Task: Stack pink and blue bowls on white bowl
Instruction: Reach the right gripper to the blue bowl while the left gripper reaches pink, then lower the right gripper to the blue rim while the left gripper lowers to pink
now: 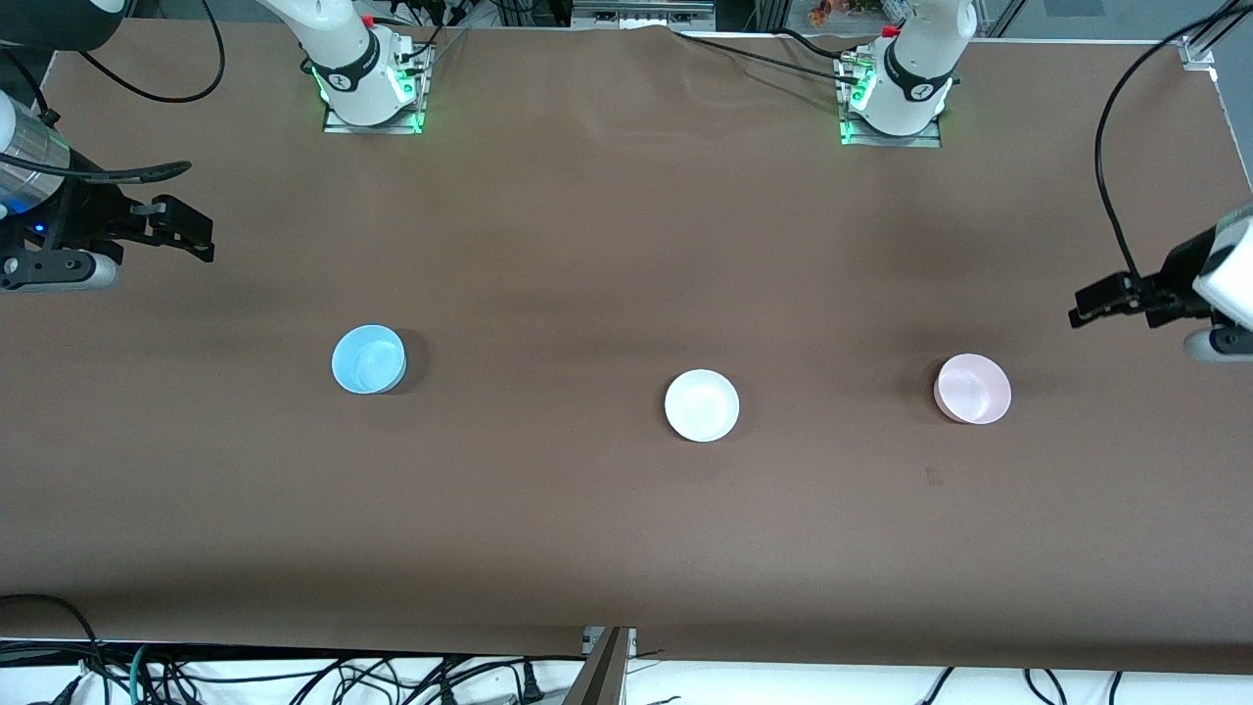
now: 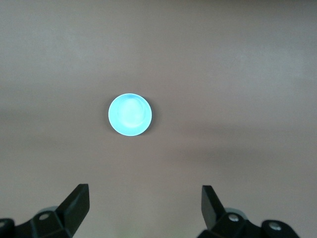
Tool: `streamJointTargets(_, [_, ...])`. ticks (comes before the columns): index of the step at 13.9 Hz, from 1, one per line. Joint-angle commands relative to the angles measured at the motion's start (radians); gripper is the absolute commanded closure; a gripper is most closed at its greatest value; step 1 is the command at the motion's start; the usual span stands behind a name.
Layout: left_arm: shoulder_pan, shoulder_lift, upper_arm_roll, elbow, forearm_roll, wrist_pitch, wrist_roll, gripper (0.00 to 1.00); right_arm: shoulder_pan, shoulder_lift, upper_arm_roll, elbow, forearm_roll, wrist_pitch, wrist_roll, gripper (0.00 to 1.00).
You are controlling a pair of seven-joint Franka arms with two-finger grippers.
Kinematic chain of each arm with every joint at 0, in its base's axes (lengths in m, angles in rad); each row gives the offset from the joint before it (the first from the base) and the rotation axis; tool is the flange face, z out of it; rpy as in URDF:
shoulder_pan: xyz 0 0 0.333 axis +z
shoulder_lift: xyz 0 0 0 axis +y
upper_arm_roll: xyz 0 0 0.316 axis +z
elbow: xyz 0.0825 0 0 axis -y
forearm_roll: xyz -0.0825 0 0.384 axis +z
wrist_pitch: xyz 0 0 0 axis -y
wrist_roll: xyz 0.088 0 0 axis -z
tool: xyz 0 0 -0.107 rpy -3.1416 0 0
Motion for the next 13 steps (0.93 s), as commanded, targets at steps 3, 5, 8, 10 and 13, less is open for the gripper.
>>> streamJointTargets(3, [0.048, 0.078, -0.007, -0.055, 0.025, 0.158, 0.029, 0.0, -0.007, 0.035, 0.005, 0.002, 0.003, 0.016, 0.01, 0.0])
streamJointTargets(5, [0.059, 0.089, -0.006, -0.151, 0.026, 0.307, 0.03, 0.0, 0.002, 0.091, 0.007, 0.0, -0.027, 0.036, 0.009, 0.0])
streamJointTargets(8, [0.074, 0.138, -0.006, -0.224, 0.104, 0.441, 0.03, 0.0, 0.012, 0.162, 0.007, 0.002, -0.035, 0.047, 0.009, 0.0])
streamJointTargets(10, [0.076, 0.17, -0.006, -0.248, 0.115, 0.487, 0.03, 0.01, -0.01, 0.208, 0.004, 0.0, -0.008, 0.056, -0.011, 0.0])
streamJointTargets(13, [0.097, 0.175, -0.006, -0.354, 0.137, 0.626, 0.03, 0.01, -0.01, 0.285, 0.002, -0.037, 0.043, 0.146, 0.007, 0.0])
